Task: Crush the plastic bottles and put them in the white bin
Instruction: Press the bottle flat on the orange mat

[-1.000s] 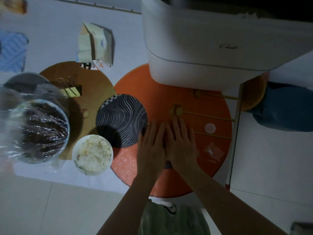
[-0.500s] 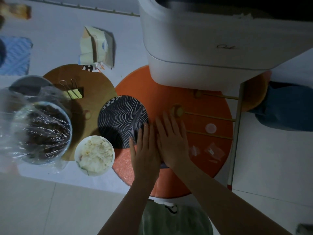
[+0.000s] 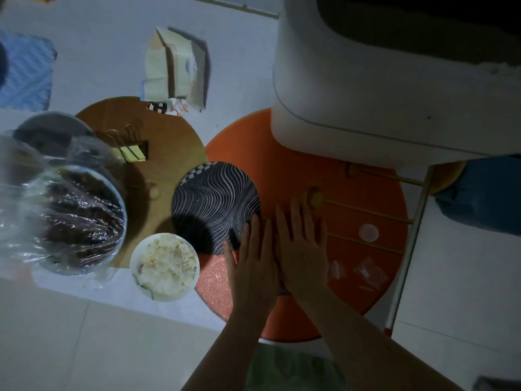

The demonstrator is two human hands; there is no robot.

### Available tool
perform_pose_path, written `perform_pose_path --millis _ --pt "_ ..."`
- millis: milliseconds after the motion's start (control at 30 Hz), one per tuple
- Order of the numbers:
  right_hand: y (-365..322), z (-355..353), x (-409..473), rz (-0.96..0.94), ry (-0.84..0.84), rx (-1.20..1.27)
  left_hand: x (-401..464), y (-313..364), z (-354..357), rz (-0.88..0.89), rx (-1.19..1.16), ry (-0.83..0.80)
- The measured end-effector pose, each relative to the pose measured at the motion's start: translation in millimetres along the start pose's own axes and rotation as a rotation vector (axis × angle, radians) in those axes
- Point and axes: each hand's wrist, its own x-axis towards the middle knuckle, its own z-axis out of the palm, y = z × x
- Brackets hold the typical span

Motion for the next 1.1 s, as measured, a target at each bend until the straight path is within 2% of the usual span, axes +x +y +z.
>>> perform_pose_path --millis 367,767,900,1033,1100 --pt "-1.4 6.9 5.0 -0.015 0.017 -0.033 7.2 0.1 4.3 0.008 -0.106 0.109" --pt "-1.1 5.8 6.1 -0.031 0.037 -0.029 9.3 0.3 0.2 0.024 -0.086 0.082" --pt "0.8 2.0 4.0 -0.013 0.021 0.061 5.6 0.9 -5.1 0.032 -0.049 0.044" --pt "11.2 -11.3 0.6 0.031 0.078 0.327 2.3 4.0 -12.0 0.008 -0.041 0.015" --pt "16.8 -15.9 -7.1 0.083 0.114 0.285 -0.2 4.1 -13.4 0.006 -0.029 0.017"
